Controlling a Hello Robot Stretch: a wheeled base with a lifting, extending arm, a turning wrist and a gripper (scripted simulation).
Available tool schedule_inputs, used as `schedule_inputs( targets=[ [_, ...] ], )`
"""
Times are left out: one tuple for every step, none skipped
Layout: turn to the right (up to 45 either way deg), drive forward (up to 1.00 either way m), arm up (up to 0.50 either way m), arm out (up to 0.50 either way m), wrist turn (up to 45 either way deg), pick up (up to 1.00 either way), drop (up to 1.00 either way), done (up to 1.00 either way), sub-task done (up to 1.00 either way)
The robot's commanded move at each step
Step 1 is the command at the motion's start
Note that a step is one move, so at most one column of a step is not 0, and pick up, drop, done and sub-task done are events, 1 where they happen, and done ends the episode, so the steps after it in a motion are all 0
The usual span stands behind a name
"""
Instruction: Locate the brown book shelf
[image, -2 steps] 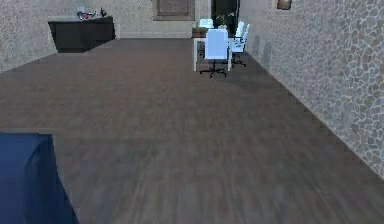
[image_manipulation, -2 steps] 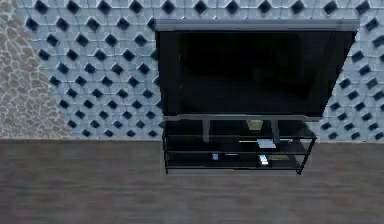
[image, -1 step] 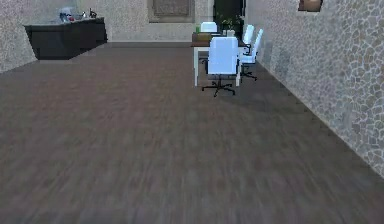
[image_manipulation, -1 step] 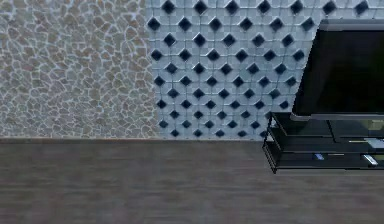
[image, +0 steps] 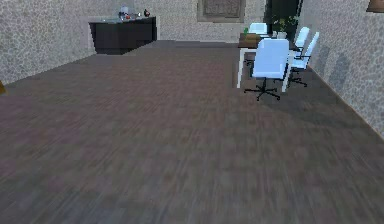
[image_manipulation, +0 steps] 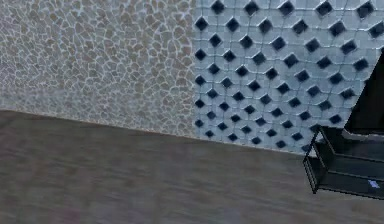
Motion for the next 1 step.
schedule_inputs(
  targets=[
    [0.0,0.15,0.00,0.00,0.0,0.00,0.00,0.00,0.00]
  ],
)
